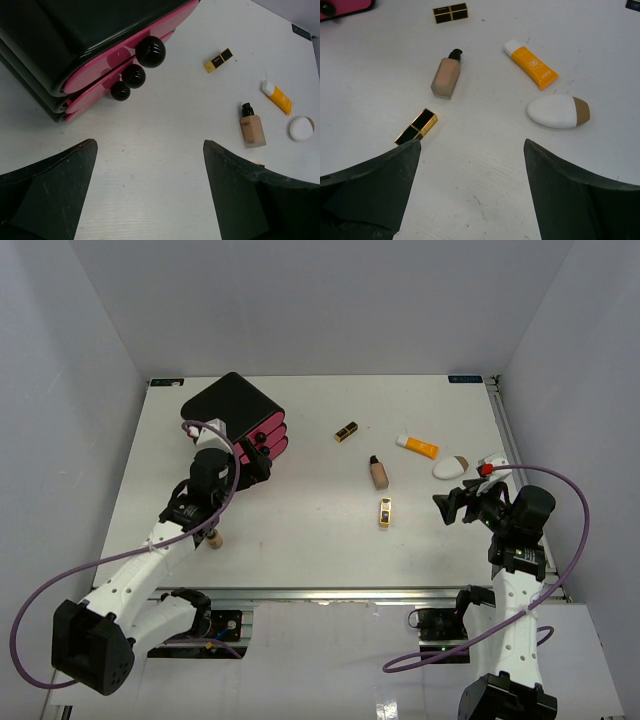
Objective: Organize the makeup
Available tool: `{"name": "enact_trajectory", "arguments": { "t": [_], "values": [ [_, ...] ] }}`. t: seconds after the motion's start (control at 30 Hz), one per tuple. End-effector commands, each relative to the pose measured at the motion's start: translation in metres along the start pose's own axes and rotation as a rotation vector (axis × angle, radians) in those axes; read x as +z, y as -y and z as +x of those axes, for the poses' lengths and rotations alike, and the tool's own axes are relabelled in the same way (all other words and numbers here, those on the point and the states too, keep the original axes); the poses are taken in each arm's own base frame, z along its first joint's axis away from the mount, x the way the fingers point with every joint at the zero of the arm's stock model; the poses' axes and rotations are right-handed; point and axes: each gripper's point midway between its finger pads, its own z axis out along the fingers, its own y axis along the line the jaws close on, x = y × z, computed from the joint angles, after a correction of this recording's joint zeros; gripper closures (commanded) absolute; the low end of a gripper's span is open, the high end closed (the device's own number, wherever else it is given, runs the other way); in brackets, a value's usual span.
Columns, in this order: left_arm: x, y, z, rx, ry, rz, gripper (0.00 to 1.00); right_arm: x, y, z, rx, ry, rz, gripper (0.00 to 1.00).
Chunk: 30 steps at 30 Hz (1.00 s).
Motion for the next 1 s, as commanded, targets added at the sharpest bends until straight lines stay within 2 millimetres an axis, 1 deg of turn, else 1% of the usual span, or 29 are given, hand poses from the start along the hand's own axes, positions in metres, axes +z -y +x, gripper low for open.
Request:
{"name": "enact_trajectory", "arguments": {
  "t": [0.0, 0.1, 0.2, 0.23, 0.3, 0.33, 0.37, 0.4, 0.43, 0.5, 0.57, 0.63, 0.73, 0.8, 0.9, 0.97],
  "values": [
    [0.004, -0.004, -0.002, 0.005, -0.011, -0.194, 0.02, -0.003, -0.027, -0.008, -0.120, 0.031, -0.178, 0.10],
    [0.010, -0.002, 0.000, 0.035, -0.017, -0.292, 0.02, -0.004, -0.024, -0.010, -0.105, 0.025, -0.159, 0.10],
    [0.015, 0.011, -0.002, 0.062, 0.006, -0.334, 0.02, -0.004, -0.023, -0.011, -0.111, 0.022, -0.151, 0.10],
    [0.017, 0.011, -0.002, 0.090, 0.009, -0.379, 0.02, -0.005, -0.023, -0.012, -0.111, 0.022, -0.154, 0.10],
    [0.023, 0.005, -0.001, 0.161, 0.019, -0.495, 0.02, -0.005, -0.025, -0.014, -0.114, 0.028, -0.163, 0.10],
    [0.026, 0.007, -0.002, 0.152, 0.024, -0.523, 0.02, -0.005, -0.026, -0.014, -0.116, 0.030, -0.168, 0.10],
    [0.031, 0.012, -0.009, 0.147, 0.037, -0.539, 0.02, -0.005, -0.027, -0.014, -0.117, 0.031, -0.173, 0.10],
    [0.035, 0.013, -0.012, 0.154, 0.045, -0.564, 0.02, -0.005, -0.027, -0.014, -0.116, 0.032, -0.176, 0.10],
    [0.040, 0.010, -0.010, 0.174, 0.048, -0.596, 0.02, -0.005, -0.028, -0.014, -0.116, 0.032, -0.178, 0.10],
    [0.047, 0.014, -0.018, 0.170, 0.077, -0.623, 0.03, -0.006, -0.028, -0.015, -0.119, 0.035, -0.180, 0.10],
    [0.050, 0.011, -0.021, 0.182, 0.098, -0.671, 0.03, -0.006, -0.029, -0.015, -0.122, 0.037, -0.181, 0.10],
    [0.058, 0.010, -0.018, 0.171, 0.112, -0.704, 0.07, -0.006, -0.029, -0.015, -0.122, 0.039, -0.180, 0.10],
    [0.065, 0.016, -0.024, 0.156, 0.134, -0.719, 0.13, -0.006, -0.028, -0.014, -0.118, 0.035, -0.177, 0.10],
    [0.073, 0.018, -0.022, 0.159, 0.131, -0.724, 0.22, -0.006, -0.027, -0.014, -0.112, 0.032, -0.168, 0.10],
    [0.080, 0.020, -0.024, 0.163, 0.139, -0.735, 0.25, -0.005, -0.025, -0.014, -0.111, 0.029, -0.159, 0.10],
    [0.086, 0.018, -0.023, 0.168, 0.138, -0.745, 0.30, -0.005, -0.024, -0.014, -0.109, 0.029, -0.153, 0.10]
  ]
}}
